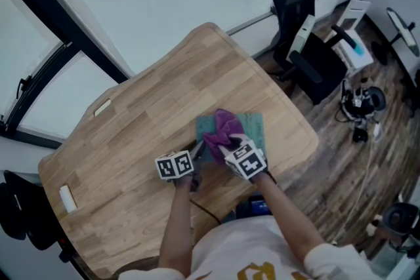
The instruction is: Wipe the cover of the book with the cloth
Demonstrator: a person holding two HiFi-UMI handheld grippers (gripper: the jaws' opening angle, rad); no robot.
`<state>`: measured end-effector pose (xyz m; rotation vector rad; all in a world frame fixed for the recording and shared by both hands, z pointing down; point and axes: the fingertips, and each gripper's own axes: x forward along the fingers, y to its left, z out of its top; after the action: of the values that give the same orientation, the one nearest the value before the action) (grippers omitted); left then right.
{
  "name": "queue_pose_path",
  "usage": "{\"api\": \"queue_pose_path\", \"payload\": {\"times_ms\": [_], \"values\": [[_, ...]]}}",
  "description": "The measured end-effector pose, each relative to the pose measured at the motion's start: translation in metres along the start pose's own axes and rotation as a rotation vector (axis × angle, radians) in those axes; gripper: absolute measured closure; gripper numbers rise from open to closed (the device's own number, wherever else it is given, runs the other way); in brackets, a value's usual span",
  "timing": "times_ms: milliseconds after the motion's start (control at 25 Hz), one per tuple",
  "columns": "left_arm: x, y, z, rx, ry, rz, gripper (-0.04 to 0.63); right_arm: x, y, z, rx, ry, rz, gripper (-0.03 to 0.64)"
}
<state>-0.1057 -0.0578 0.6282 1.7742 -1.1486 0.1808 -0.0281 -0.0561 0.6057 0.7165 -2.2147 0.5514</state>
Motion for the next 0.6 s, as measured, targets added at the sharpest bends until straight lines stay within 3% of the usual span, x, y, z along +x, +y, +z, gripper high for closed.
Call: {"api": "queue_pose_path", "payload": {"times_ms": [600], "values": [[0.000,0.001,0.001,-0.001,0.000,-0.001,0.474,-0.021,-0.034,-0.018,-0.002,-0.004,-0.085,0.518]]}}
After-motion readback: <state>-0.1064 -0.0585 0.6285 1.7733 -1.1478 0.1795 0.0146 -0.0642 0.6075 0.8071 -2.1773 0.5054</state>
